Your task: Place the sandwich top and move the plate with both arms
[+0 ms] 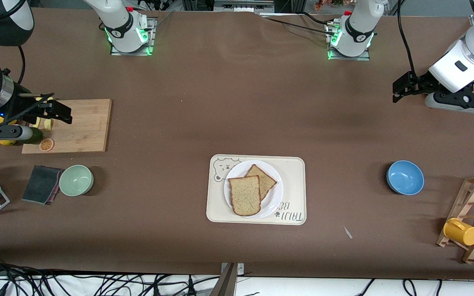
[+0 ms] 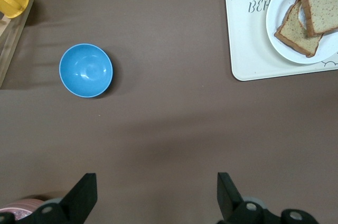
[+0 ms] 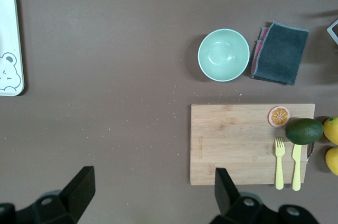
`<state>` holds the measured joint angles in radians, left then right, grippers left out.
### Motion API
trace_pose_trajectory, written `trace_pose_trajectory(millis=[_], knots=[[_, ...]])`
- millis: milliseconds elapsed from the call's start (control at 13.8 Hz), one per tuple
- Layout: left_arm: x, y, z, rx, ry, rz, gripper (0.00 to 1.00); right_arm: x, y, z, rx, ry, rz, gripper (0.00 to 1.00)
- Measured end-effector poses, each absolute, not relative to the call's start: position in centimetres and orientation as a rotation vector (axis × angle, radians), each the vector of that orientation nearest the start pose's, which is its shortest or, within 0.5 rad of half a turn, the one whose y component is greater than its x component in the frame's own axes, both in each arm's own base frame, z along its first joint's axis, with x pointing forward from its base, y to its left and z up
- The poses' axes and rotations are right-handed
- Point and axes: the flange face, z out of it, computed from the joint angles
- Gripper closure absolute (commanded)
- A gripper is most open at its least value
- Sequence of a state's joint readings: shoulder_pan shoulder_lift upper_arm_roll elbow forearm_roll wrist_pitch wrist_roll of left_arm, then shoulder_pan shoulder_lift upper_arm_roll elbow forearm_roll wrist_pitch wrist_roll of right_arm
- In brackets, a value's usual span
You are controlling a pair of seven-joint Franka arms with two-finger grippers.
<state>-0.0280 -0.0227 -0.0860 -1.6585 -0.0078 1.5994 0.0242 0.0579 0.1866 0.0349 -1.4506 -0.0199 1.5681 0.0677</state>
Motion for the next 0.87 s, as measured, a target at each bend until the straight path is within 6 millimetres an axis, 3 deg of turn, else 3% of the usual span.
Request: trace_pose_trajectory(millis=[871], knots=[[54.25, -6.35, 59.73, -3.137, 0.216, 0.078, 0.0, 60.62, 5.25, 57.42, -3.158, -0.04, 0.101, 0.0]])
